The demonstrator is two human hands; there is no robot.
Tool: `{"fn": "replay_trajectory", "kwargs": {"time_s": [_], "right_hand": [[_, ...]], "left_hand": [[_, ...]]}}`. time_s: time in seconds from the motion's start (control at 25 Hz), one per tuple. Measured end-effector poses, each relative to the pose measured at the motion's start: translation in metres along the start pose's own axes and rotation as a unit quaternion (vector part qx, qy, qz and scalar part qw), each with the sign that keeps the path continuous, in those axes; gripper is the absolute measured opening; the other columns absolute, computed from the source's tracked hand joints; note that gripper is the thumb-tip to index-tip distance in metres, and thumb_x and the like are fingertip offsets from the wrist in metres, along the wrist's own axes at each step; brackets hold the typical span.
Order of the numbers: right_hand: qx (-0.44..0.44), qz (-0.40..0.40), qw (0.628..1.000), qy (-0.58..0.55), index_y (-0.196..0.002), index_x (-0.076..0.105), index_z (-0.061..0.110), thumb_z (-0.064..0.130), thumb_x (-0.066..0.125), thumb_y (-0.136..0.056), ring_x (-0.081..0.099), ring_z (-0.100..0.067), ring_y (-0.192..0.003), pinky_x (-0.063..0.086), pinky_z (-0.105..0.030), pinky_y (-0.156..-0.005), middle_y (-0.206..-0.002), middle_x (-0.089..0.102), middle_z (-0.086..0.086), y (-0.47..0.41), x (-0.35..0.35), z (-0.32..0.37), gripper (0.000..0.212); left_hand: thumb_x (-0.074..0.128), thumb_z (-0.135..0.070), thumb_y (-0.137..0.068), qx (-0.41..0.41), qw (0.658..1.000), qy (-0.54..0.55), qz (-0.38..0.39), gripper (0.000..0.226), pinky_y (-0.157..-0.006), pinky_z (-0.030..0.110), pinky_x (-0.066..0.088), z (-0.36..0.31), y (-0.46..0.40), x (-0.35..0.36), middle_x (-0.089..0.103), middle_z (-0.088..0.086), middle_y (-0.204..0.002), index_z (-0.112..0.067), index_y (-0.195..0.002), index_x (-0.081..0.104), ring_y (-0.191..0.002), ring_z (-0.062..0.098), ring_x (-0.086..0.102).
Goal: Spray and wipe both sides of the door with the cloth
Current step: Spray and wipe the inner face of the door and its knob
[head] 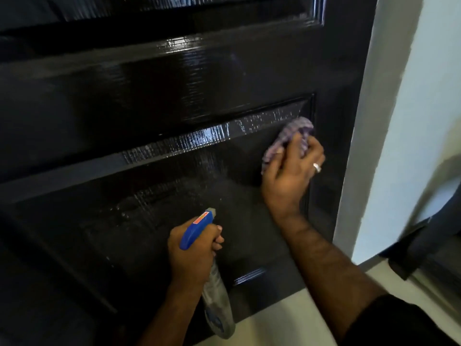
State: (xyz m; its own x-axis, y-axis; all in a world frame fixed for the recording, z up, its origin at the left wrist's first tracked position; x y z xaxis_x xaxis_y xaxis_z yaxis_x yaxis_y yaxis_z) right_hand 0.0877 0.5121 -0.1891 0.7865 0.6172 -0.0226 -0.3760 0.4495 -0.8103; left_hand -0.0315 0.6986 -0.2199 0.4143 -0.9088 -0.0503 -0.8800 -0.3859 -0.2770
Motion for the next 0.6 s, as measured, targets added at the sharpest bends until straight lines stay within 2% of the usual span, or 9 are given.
{"fn": "replay_trajectory", "kwargs": {"time_s": [0.08,0.16,0.2,0.24,0.32,0.4,0.44,0.52,0.6], "right_hand": [[-0.186,0.091,0.978,-0.027,-0.142,0.06,0.009,0.011,0.053,-0.097,0.046,-0.051,-0.134,0.039,-0.06,-0.115,-0.148,0.046,-0.034,0.04,0.013,0.017,0.046],[-0.42,0.227,0.879,0.003,-0.148,0.056,0.018,0.018,0.051,-0.103,0.041,-0.045,-0.15,0.04,-0.061,-0.117,-0.163,0.041,-0.027,0.096,0.002,-0.013,0.045],[-0.482,0.275,0.831,0.033,-0.15,0.055,0.02,0.019,0.05,-0.107,0.037,-0.041,-0.156,0.042,-0.06,-0.117,-0.169,0.038,-0.023,0.106,-0.011,-0.037,0.044],[-0.508,0.29,0.809,0.054,-0.152,0.054,0.02,0.017,0.052,-0.107,0.034,-0.04,-0.158,0.043,-0.061,-0.116,-0.17,0.036,-0.022,0.106,-0.021,-0.055,0.045],[-0.455,0.23,0.858,0.062,-0.152,0.049,0.015,0.009,0.068,-0.095,0.033,-0.046,-0.157,0.04,-0.067,-0.116,-0.168,0.034,-0.028,0.079,-0.025,-0.067,0.06],[-0.28,0.125,0.95,0.062,-0.153,0.044,0.007,0.005,0.07,-0.091,0.03,-0.054,-0.155,0.032,-0.07,-0.12,-0.166,0.031,-0.035,0.043,-0.013,-0.045,0.068],[-0.217,0.077,0.972,0.042,-0.151,0.046,0.002,0.004,0.068,-0.092,0.028,-0.057,-0.155,0.028,-0.071,-0.123,-0.165,0.03,-0.038,0.036,0.0,-0.022,0.063],[-0.21,0.069,0.975,-0.023,-0.146,0.055,0.0,0.004,0.064,-0.094,0.02,-0.055,-0.159,0.019,-0.07,-0.127,-0.165,0.028,-0.038,0.058,0.025,0.02,0.053],[-0.35,0.163,0.921,-0.053,-0.146,0.058,0.009,0.014,0.065,-0.096,0.019,-0.047,-0.162,0.017,-0.066,-0.129,-0.169,0.027,-0.029,0.12,0.035,0.032,0.051]], "left_hand": [[0.068,-0.016,-0.074,-0.022,0.999,-0.004,-0.027,0.02,-0.047,0.027,0.046,0.012,0.007,-0.002,0.061,0.015,-0.05,-0.004,-0.057,0.067,-0.053,0.028,0.064],[0.066,-0.017,-0.07,-0.053,0.998,0.007,-0.033,0.02,-0.044,0.024,0.044,0.022,0.015,-0.004,0.058,0.012,-0.046,-0.004,-0.055,0.065,-0.053,0.033,0.067],[0.069,-0.015,-0.072,-0.075,0.997,0.01,-0.032,0.019,-0.043,0.024,0.044,0.029,0.019,-0.006,0.06,0.014,-0.048,-0.002,-0.059,0.066,-0.053,0.035,0.067],[0.073,-0.013,-0.077,-0.097,0.995,0.011,-0.034,0.018,-0.043,0.024,0.045,0.036,0.024,-0.012,0.063,0.017,-0.052,0.001,-0.067,0.069,-0.052,0.035,0.067],[0.077,-0.012,-0.081,-0.124,0.992,0.016,-0.026,0.018,-0.045,0.026,0.048,0.049,0.033,-0.021,0.065,0.019,-0.058,0.005,-0.079,0.07,-0.051,0.031,0.066],[0.075,-0.017,-0.075,-0.123,0.992,0.01,-0.021,0.024,-0.048,0.029,0.05,0.055,0.037,-0.028,0.061,0.017,-0.055,0.005,-0.077,0.068,-0.049,0.03,0.065],[0.076,-0.015,-0.078,-0.121,0.992,0.007,-0.024,0.022,-0.048,0.029,0.051,0.054,0.035,-0.03,0.062,0.016,-0.055,0.006,-0.077,0.068,-0.05,0.03,0.065],[0.074,-0.007,-0.083,-0.11,0.993,0.027,-0.038,0.012,-0.046,0.026,0.048,0.046,0.028,-0.032,0.066,0.019,-0.059,0.002,-0.076,0.072,-0.05,0.03,0.066],[0.073,-0.005,-0.083,-0.096,0.993,0.048,-0.053,0.009,-0.044,0.024,0.046,0.041,0.016,-0.036,0.069,0.022,-0.064,-0.002,-0.074,0.075,-0.05,0.027,0.065]]}}
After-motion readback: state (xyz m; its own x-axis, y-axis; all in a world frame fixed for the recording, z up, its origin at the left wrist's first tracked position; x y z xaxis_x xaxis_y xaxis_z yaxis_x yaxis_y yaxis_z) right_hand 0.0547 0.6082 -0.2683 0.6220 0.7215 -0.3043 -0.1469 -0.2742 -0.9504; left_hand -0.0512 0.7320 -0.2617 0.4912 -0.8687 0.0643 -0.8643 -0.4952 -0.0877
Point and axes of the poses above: each hand's wrist, its own y-axis away from the middle knuckle, its own x-axis out of the palm, z = x × y, the point moved 2 cm from there along -y, towards the middle knuckle
